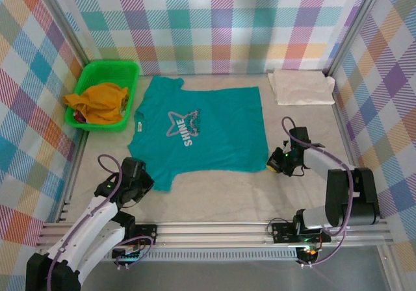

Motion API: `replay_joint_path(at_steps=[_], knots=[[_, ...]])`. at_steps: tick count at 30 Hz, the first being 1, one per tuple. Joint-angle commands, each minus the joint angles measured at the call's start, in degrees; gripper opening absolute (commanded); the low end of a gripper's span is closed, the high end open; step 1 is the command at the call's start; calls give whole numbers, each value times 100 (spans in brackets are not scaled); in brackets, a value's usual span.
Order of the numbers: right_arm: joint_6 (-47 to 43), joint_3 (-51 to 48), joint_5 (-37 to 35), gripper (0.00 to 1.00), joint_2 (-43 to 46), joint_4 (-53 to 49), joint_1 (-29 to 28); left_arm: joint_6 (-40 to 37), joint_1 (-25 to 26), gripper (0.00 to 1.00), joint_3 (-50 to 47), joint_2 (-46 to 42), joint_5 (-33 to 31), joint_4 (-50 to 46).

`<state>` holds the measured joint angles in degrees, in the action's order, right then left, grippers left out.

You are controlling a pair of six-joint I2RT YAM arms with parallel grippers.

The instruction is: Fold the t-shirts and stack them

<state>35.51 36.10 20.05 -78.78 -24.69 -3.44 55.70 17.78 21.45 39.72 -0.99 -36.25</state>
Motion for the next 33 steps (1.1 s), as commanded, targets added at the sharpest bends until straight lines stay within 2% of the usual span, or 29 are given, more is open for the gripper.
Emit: replay_joint_path(at_steps=[1,11,16,23,33], knots=[[-121,146,-19,0,344,-305,-34,-77,-77,0,284,-117,-128,-335],[-152,5,-54,0,1456,-1368,-32,105,-73,0,359,-811,20,-1102],[-114,-33,19,0,1770,-1495,-34,30,-73,0,512,-1118,98,-1178],[-177,552,79,0,1491,-1199,-36,-679,-73,0,1616,257,192,-700],[-372,1616,-65,0,274,-751,-35,-1892,-348,0,3175,2370,-164,-453]])
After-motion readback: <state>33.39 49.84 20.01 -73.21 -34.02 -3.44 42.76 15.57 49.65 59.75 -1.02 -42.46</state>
